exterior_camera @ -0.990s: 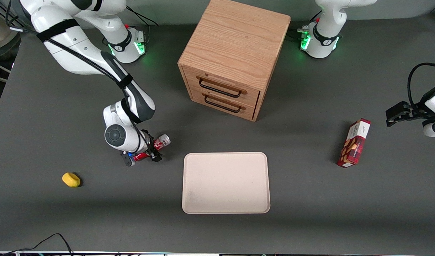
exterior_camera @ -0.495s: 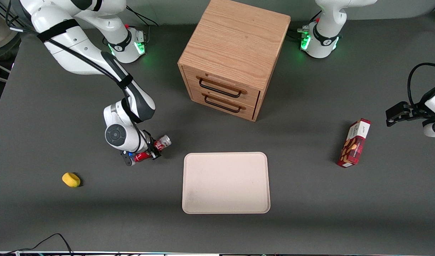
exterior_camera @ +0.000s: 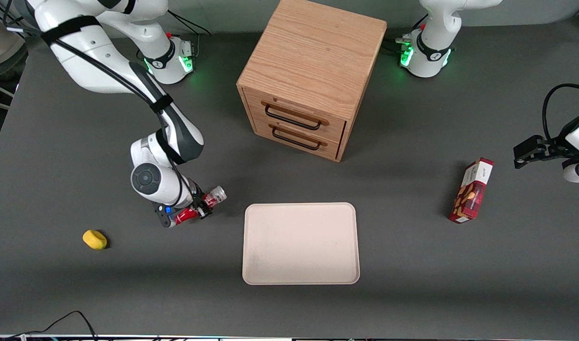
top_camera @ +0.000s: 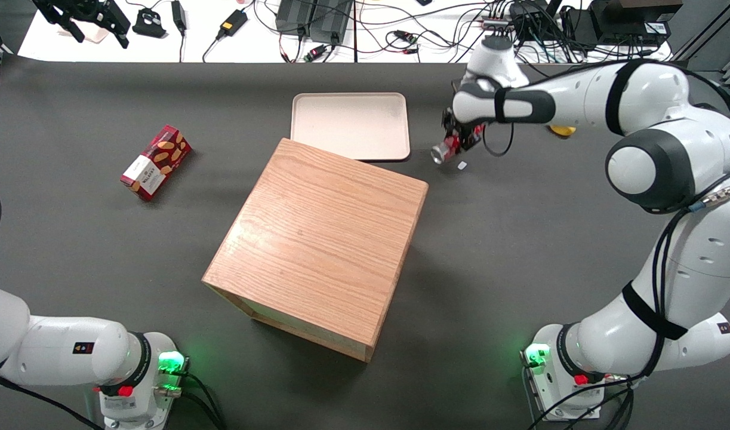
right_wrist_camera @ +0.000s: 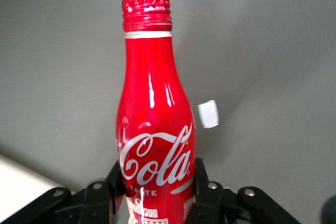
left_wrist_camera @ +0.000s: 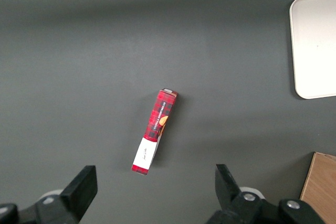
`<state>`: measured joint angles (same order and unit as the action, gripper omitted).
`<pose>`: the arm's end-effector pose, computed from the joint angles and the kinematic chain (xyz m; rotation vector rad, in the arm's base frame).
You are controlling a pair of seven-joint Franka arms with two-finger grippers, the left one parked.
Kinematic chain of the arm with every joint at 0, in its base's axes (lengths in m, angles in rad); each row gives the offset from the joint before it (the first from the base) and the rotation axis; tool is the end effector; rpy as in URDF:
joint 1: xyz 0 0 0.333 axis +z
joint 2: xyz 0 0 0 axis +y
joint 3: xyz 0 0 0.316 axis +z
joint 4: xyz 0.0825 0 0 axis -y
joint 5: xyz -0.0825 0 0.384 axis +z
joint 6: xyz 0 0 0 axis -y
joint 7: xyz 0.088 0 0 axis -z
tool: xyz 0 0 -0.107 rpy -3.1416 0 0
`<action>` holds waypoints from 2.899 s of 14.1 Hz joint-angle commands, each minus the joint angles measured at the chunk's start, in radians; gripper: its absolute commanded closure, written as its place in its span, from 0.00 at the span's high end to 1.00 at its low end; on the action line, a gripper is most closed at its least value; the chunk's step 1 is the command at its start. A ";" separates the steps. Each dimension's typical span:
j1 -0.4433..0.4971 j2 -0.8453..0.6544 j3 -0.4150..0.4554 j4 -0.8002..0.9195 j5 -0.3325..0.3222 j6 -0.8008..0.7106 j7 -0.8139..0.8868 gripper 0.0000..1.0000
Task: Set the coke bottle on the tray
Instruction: 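Lift the bottle and carry it over the white tray, then lower the bottle onto the tray and open the right gripper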
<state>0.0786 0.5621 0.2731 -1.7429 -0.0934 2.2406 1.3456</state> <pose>0.6267 0.2100 0.2596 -2.7608 1.4572 0.1287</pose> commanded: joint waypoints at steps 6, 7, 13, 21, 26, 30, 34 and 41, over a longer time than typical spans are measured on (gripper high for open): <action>0.122 0.044 0.003 0.441 -0.025 -0.154 -0.449 0.00; 0.144 0.089 0.002 0.501 -0.044 -0.154 -0.527 0.00; 0.237 0.352 0.003 0.683 -0.043 -0.130 -0.897 0.00; 0.244 0.479 -0.025 0.681 -0.040 -0.081 -0.938 0.00; 0.244 0.499 -0.026 0.681 -0.035 -0.058 -0.896 0.99; 0.244 0.506 -0.028 0.681 -0.035 -0.044 -0.890 1.00; 0.244 0.503 -0.029 0.678 -0.035 -0.044 -0.892 1.00; 0.228 0.448 -0.034 0.672 -0.031 -0.052 -0.898 1.00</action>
<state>0.3075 1.0482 0.2485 -1.0807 -0.1324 2.1987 0.4368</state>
